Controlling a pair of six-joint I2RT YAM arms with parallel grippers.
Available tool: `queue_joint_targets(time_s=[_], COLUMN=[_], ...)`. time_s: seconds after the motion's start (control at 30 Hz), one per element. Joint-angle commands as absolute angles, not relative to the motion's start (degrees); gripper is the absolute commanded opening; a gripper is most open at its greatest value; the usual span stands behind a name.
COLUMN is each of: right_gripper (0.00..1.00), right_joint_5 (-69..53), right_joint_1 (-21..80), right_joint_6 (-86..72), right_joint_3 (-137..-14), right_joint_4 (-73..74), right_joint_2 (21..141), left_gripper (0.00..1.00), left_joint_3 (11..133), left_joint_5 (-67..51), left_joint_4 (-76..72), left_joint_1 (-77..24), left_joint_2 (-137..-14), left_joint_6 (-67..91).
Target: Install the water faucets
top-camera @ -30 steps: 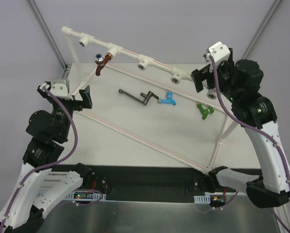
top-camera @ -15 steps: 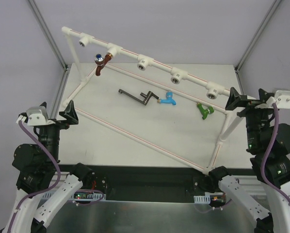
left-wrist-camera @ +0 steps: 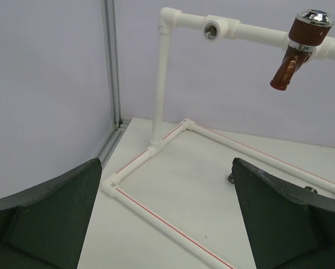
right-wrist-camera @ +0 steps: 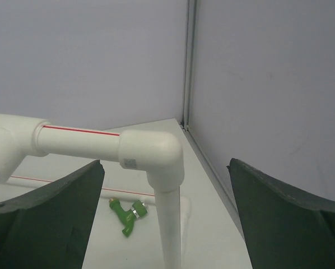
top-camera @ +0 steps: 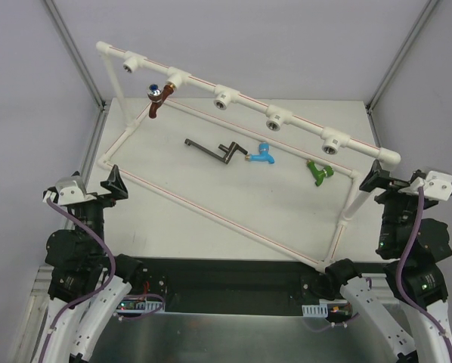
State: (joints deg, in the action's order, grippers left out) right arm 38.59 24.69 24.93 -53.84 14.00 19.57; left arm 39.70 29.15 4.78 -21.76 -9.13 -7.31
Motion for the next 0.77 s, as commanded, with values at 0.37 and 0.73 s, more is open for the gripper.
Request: queue_joint_targets(time_s=[0.37, 0.73], right_gripper=[0.96, 0.96], right_joint_5=[46.2, 46.9], right_joint_1=[24.7, 24.7], right_joint_6=[28.0, 28.5], right_joint_3=[-49.7, -49.0], right_joint_4=[6.6, 5.4], right_joint_2=[15.3, 14.9], left_gripper=[0.99, 0.99], left_joint_3=[36.8, 36.2], left_joint_5=[25.6, 25.4], left_joint_4=[-2.7, -3.8], left_joint_1=[-18.5, -18.5], left_joint_2=[-6.9, -6.9], left_joint_6=[-4.8, -5.3])
